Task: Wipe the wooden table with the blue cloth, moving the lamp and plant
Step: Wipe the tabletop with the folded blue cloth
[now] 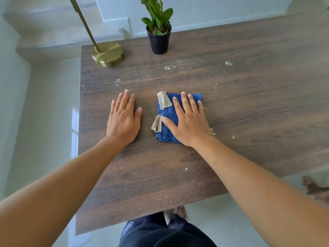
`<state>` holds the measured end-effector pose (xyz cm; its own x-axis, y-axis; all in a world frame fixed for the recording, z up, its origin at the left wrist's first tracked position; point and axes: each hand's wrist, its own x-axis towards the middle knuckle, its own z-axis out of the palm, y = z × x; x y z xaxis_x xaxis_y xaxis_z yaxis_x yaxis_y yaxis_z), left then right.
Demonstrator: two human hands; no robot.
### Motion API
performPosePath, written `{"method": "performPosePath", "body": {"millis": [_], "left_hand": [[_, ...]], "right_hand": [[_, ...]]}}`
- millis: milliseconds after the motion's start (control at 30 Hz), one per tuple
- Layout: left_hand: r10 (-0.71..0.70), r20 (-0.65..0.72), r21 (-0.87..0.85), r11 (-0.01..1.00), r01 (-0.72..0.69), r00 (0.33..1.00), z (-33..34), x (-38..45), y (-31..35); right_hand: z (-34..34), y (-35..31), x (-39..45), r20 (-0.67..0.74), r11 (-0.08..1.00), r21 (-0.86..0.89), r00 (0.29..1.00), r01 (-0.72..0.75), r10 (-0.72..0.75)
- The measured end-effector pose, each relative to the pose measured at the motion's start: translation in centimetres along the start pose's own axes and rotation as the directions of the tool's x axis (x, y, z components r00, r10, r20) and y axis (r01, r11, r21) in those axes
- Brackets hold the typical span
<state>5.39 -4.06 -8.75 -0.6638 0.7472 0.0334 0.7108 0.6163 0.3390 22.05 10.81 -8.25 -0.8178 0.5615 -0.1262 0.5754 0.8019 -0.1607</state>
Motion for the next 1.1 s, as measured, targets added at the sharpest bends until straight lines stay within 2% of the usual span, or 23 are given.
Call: {"method": "performPosePath", "body": {"millis": [200,500,1100], "left_hand": [[-0.05,0.032,0.021,0.999,0.049,0.998,-1.3,-1.4,-3.5],[-0.042,0.033,-0.007,0.999,0.043,0.999,-1.4,-1.9,-3.7],[-0.038,-0.009,0.02,0.999,0.038,0.999,-1.0,-1.6,-3.9]], "right_hand": [[-0.3,0.3,0.4,-0.011,1.0,-0.022,1.0,0.013,-0.013],[-0.5,0.9,-1.9,0.019,0.993,-0.036,0.993,-0.112,0.113],[-0.8,3.9,-0.9,0.01,0.998,-0.041,0.999,0.052,-0.052]]}}
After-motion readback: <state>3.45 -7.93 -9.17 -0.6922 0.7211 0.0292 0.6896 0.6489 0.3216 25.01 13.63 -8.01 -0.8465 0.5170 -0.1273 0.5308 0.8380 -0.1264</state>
